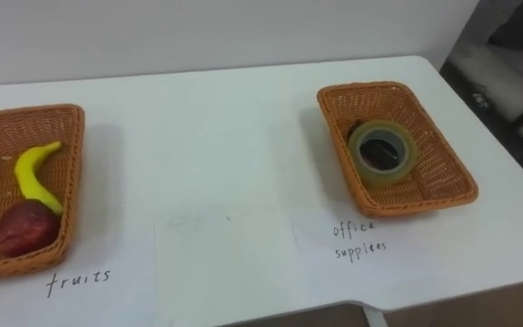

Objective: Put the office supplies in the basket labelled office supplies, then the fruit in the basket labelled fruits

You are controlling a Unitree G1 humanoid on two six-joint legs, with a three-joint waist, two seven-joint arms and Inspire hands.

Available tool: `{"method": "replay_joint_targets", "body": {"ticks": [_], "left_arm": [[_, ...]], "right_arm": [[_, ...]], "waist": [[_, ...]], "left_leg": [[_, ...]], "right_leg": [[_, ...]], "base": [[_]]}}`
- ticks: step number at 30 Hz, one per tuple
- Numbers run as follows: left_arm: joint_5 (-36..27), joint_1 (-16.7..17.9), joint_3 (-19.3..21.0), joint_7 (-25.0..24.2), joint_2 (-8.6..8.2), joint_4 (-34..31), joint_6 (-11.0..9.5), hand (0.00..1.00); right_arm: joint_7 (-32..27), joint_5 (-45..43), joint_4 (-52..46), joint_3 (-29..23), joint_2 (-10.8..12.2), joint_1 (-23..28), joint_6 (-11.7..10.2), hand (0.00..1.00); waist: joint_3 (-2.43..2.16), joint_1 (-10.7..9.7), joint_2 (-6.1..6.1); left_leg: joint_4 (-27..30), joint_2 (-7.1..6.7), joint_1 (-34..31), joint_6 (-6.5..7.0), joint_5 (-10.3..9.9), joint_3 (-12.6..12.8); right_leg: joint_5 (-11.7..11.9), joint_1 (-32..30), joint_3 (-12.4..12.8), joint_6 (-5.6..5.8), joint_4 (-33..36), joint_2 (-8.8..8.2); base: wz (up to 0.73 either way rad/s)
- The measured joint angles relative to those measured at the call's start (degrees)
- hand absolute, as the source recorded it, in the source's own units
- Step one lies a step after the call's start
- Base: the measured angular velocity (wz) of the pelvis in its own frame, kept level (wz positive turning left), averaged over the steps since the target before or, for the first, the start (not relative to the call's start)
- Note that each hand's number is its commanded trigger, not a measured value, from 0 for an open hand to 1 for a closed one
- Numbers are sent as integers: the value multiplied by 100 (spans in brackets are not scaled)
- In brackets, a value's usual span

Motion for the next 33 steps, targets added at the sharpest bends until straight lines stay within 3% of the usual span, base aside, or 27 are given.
{"method": "replay_joint_targets", "body": {"ticks": [6, 9, 13, 20, 29, 33], "left_arm": [[-9, -36, -3, 52, -86, 96, -134, 0], [-16, -98, -8, 101, -94, 199, -135, 0], [-119, -65, -68, 103, -116, 257, -144, 0], [-133, -149, -74, 107, -140, 502, -166, 0], [-102, -139, -415, 156, -225, 694, -160, 0], [-99, -134, -417, 151, -227, 683, -95, 0]], "right_arm": [[267, -222, 719, 508, 197, -14, 6, 0], [455, -533, 974, 929, 210, 24, 11, 0], [902, -1165, 1497, 1379, 265, -4, 19, 0], [1917, -1958, 2383, 2242, 350, -152, 82, 0], [2631, -2510, 2469, 3093, 503, -268, 88, 0], [2691, -2514, 2468, 3145, 534, -268, 95, 0]], "waist": [[-6, 30, 66], [11, 150, 97], [-11, 301, 121], [1, 498, 139], [10, 677, 147], [11, 756, 151]], "left_leg": [[-7, -5, 10, 1, -7, -1], [-9, -9, 60, -5, -13, 11], [-5, -9, 100, -2, -14, -13], [4, -9, 180, -4, -23, -114], [28, -25, 158, 3, -32, -261], [29, -27, 120, -4, -36, -339]], "right_leg": [[-13, -13, 61, -3, 19, 11], [-13, 2, 85, -4, -7, 20], [-15, 44, 53, -2, -2, 10], [-33, 210, -37, -2, -25, -4], [-40, 263, -190, 2, -121, -28], [-50, 280, -284, 2, -172, -33]], "base": [[-1], [-5], [2], [8], [8], [12]]}}
